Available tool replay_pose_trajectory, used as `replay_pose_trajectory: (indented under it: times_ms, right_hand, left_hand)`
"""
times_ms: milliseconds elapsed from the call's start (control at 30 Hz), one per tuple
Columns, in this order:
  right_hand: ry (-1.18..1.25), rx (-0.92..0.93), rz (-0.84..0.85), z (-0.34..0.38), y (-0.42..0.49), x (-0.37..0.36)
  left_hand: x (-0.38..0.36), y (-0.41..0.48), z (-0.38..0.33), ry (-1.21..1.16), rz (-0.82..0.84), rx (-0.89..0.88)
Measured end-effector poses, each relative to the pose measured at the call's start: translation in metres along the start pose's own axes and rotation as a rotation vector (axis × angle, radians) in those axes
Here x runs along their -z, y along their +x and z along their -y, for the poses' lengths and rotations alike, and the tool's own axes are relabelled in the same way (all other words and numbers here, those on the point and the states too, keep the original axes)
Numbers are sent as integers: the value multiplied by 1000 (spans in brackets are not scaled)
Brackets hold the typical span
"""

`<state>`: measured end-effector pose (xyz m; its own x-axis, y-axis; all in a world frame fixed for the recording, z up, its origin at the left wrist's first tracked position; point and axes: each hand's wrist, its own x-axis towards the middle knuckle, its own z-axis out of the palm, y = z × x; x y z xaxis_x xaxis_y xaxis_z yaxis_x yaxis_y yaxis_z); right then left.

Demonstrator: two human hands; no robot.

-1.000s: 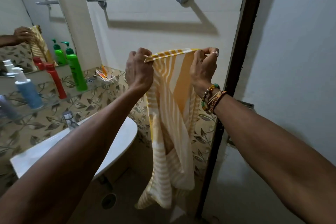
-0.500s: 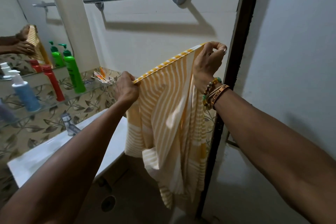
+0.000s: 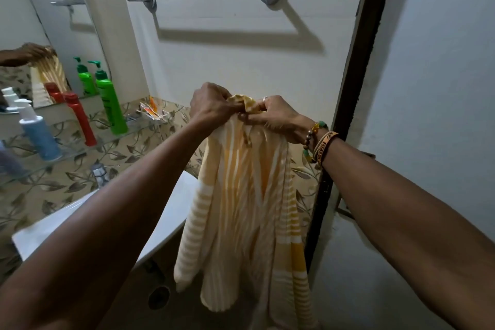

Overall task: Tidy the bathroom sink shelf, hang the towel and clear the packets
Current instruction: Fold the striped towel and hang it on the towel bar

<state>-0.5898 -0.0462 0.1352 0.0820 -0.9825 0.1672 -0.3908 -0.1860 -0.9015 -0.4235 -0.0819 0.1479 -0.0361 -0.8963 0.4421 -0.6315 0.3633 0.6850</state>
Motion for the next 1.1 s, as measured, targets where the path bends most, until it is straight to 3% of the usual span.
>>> replay_pose_trajectory:
  times_ms: [100, 167, 367, 500, 600, 667, 767, 967, 1100]
  right_hand:
    - [-6, -8, -92, -6, 3, 3]
    - [-5, -17, -239, -5, 7, 5]
    - [95, -11, -633, 1, 8, 8]
    - [298, 7, -913, 2, 8, 17]
    - [351, 49, -986, 0, 9, 24]
    - [380, 88, -943, -2, 9, 24]
    - [362, 131, -748, -3, 9, 18]
    - [159, 40, -47, -5, 7, -6]
    - [56, -35, 37, -7, 8, -6]
  left_hand:
    - [2, -1, 9, 56, -14, -33]
    - [0, -7, 20, 130, 11, -113]
    - [-5, -19, 52, 213, 287, -273]
    - [1, -16, 77, 389, 425, -208]
    - [5, -17, 99, 469, 500, -73]
    - [5, -17, 105, 426, 484, -20]
    - [3, -14, 92, 172, 370, -9]
    - [-11, -7, 26, -434, 252, 7]
    - [-16, 5, 15, -385, 104, 93]
